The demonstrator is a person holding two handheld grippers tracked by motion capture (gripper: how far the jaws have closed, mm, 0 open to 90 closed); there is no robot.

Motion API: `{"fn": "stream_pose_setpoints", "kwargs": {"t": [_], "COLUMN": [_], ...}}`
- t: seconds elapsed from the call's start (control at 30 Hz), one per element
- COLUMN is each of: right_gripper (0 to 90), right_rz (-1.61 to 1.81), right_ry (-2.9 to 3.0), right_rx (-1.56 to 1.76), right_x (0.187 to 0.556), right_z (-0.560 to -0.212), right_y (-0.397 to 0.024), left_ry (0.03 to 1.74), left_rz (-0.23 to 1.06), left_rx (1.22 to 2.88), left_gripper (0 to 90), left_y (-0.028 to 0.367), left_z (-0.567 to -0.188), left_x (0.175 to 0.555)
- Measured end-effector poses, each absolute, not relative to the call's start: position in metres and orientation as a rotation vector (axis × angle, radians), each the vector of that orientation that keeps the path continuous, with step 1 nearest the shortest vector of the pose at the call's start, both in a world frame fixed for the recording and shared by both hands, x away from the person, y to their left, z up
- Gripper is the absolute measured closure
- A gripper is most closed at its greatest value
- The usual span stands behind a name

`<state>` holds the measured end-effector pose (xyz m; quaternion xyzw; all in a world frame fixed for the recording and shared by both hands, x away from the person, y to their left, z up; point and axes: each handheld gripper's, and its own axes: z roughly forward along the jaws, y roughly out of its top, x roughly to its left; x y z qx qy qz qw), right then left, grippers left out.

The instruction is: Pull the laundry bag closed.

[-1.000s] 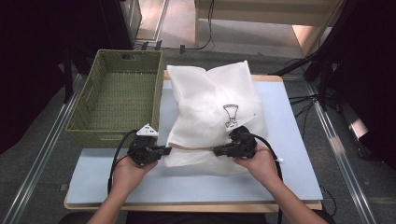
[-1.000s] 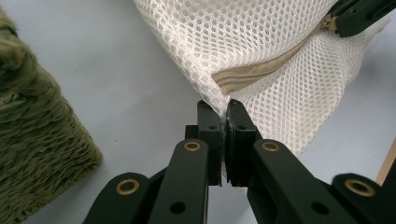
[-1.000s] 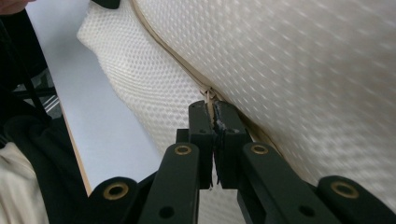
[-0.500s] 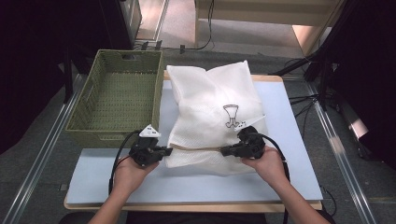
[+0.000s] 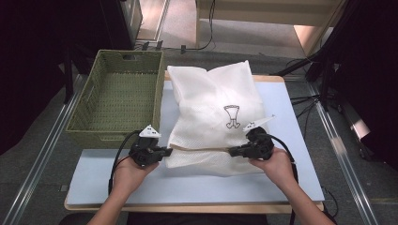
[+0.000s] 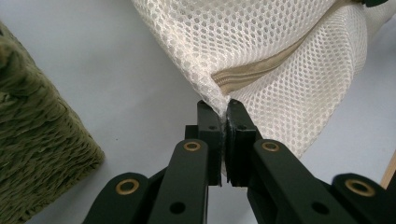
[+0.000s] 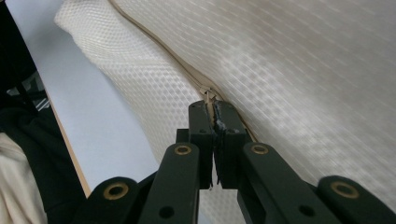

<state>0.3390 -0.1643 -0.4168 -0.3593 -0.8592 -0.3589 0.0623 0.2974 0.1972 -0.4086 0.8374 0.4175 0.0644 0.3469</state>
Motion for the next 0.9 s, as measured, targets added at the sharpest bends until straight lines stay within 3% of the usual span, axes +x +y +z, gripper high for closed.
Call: {"fn": "stream_pose_setpoints", "kwargs": {"t": [0.9], "right_gripper": [89.0], "right_rz": [-1.096], "right_ry": [-2.567], "right_rx": [-1.117], "right_x": [0.339], "right_z": [-0.416], "right_y": [-0.183], "left_ry": [1.086], "left_rz": [0.156], "left_rx": [2.176], "left_gripper": [87.6], "left_y": [0.198], "left_z": [-0.41], "left_x": [0.298]}}
